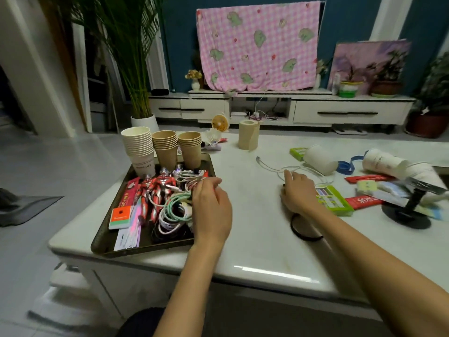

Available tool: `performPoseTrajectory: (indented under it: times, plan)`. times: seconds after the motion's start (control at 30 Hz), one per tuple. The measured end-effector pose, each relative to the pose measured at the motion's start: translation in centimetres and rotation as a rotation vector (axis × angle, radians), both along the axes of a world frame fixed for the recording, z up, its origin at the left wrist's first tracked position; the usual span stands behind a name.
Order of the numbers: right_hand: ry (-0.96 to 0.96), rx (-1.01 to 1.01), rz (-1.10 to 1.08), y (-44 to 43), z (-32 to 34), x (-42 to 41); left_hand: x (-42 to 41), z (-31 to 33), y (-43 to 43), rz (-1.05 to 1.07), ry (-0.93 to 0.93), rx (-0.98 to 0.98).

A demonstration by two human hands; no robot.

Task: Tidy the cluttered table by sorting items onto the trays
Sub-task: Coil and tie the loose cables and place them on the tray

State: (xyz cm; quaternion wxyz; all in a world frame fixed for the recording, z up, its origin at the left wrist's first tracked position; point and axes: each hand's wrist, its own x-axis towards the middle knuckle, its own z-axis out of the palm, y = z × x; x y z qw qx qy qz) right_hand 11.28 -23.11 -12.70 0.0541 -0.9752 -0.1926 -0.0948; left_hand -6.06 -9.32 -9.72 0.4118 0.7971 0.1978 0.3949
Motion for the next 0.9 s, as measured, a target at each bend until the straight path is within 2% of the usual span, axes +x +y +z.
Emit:
performPoseTrajectory:
  times: [0.1, 0.3, 0.43, 0.5, 0.57, 0.6, 0.67, 0.7, 0.77, 0.9]
  plan:
    - [0.060, -0.061, -0.049, -1.3, 0.0, 1.5, 1.4, 0.1, -3.0, -0.122, 0.025, -0.118]
    - [0.023, 0.077, 0.082, -2.1, -0.1, 2.5, 3.7, -0.2, -3.7, -0.259, 0.133, -0.406]
    - [-0.081, -0.170, 0.068, -4.0, 0.2, 3.2, 5.1, -0.6, -4.1, -0.357, 0.143, -0.704]
    - [-0.093, -0.187, 0.088, -4.2, 0.6, 3.5, 5.8, -0.8, -4.6, -0.399, 0.159, -0.789]
    - [-0.199, -0.019, 0.155, -3.9, 1.2, 3.4, 6.7, -1.2, -5.1, -0.442, 0.170, -0.868]
    - [-0.256, 0.150, 0.213, -3.6, 1.4, 3.0, 7.0, -1.4, -5.2, -0.467, 0.162, -0.912]
    - [-0.239, 0.462, 0.338, -2.9, 1.8, 1.0, 7.7, -1.8, -5.6, -0.539, 0.140, -0.987]
    - [-0.201, 0.536, 0.418, -2.6, 1.9, 0.0, 8.3, -1.9, -5.9, -0.577, 0.124, -1.021]
    - [-0.190, 0.508, 0.567, -2.2, 1.7, -1.8, 9.3, -2.0, -6.1, -0.603, 0.042, -1.093]
    - [-0.202, 0.543, 0.707, -1.9, 1.6, -3.1, 10.1, -2.0, -5.7, -0.532, -0.123, -1.121]
